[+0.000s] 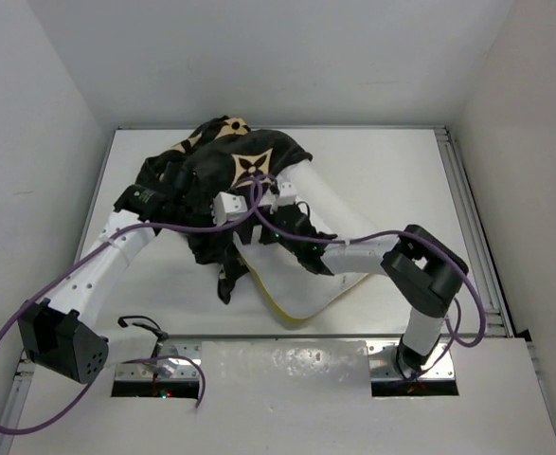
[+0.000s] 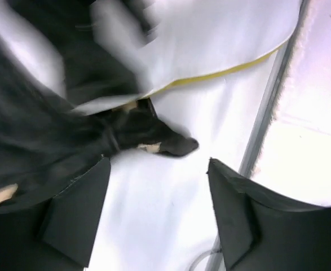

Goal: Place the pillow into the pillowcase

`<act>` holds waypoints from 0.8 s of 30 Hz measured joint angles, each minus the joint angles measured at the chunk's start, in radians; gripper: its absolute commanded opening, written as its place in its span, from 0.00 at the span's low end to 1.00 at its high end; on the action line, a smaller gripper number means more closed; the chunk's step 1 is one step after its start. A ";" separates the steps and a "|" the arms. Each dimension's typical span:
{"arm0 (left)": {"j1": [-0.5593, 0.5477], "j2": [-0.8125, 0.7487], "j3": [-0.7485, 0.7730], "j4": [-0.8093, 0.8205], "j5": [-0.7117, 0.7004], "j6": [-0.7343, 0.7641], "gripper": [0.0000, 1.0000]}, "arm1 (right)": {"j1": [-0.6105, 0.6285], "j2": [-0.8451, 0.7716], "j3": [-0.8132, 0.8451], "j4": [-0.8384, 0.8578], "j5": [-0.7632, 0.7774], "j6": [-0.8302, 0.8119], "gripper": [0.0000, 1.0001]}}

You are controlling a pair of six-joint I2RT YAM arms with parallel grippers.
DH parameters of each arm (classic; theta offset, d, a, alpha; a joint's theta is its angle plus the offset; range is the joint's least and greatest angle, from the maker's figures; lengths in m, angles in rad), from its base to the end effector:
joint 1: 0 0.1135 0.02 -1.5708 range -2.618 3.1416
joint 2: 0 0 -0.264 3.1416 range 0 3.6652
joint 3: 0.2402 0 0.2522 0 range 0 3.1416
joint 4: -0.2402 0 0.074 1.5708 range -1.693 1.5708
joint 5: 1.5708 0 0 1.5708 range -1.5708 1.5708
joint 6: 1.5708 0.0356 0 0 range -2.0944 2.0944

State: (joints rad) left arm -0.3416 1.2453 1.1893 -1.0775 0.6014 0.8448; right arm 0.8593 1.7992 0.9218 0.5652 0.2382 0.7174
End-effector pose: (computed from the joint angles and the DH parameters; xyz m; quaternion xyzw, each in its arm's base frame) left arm 0.2074 -0.0951 0.3162 0.5745 0.7372 -0.2285 0.2726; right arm 0.2583 0.2867 0.1872 0.0129 0.8057 0.3467 0.4801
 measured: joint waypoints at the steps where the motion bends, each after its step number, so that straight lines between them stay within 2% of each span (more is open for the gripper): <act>1: 0.012 -0.010 0.003 -0.024 0.001 0.006 0.74 | 0.002 -0.014 -0.057 0.018 -0.038 -0.012 0.99; 2: 0.019 -0.018 0.011 -0.045 0.000 0.008 0.79 | -0.001 -0.033 -0.097 0.021 -0.064 -0.024 0.99; 4: 0.030 -0.024 0.050 -0.067 -0.002 -0.004 0.81 | -0.012 -0.105 -0.128 -0.048 -0.087 -0.056 0.99; 5: 0.029 -0.022 0.071 -0.060 -0.008 -0.019 0.80 | -0.020 -0.147 -0.127 -0.085 -0.087 -0.072 0.99; 6: 0.026 -0.019 0.090 -0.039 -0.018 -0.047 0.74 | -0.030 -0.194 -0.115 -0.143 -0.085 -0.092 0.93; 7: 0.016 -0.013 0.109 -0.005 -0.044 -0.082 0.50 | -0.043 -0.241 -0.098 -0.201 -0.083 -0.113 0.76; 9: -0.015 0.021 0.133 0.082 -0.136 -0.160 0.20 | -0.082 -0.317 -0.062 -0.285 -0.097 -0.163 0.00; 11: -0.066 0.105 0.173 0.156 -0.238 -0.217 0.23 | -0.135 -0.394 -0.054 -0.345 -0.099 -0.180 0.00; 12: -0.091 0.166 0.209 0.182 -0.284 -0.237 0.48 | -0.161 -0.432 -0.062 -0.375 -0.097 -0.188 0.06; 13: -0.111 0.243 0.253 0.208 -0.327 -0.249 0.49 | -0.188 -0.469 -0.076 -0.399 -0.092 -0.193 0.46; 14: -0.131 0.335 0.314 0.231 -0.372 -0.274 0.49 | -0.218 -0.512 -0.097 -0.426 -0.084 -0.192 0.64; 15: -0.145 0.414 0.362 0.268 -0.417 -0.294 0.71 | -0.247 -0.549 -0.116 -0.455 -0.074 -0.197 0.77; 16: -0.158 0.498 0.418 0.272 -0.463 -0.304 0.72 | -0.274 -0.578 -0.136 -0.486 -0.065 -0.198 0.95; 18: -0.170 0.650 0.533 0.304 -0.544 -0.334 0.81 | -0.320 -0.629 -0.177 -0.545 -0.051 -0.201 0.99; 21: -0.175 0.784 0.607 0.343 -0.643 -0.369 0.82 | -0.387 -0.699 -0.256 -0.636 -0.040 -0.207 0.99; 22: -0.176 0.812 0.618 0.352 -0.677 -0.377 0.81 | -0.408 -0.721 -0.284 -0.662 -0.038 -0.209 0.99; 24: -0.176 0.842 0.631 0.360 -0.717 -0.390 0.72 | -0.438 -0.757 -0.327 -0.704 -0.037 -0.217 0.99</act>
State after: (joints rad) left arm -0.5175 2.0876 1.8206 -0.7174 -0.1154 0.4545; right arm 0.4213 1.0420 0.5945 -0.1390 0.2012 0.5003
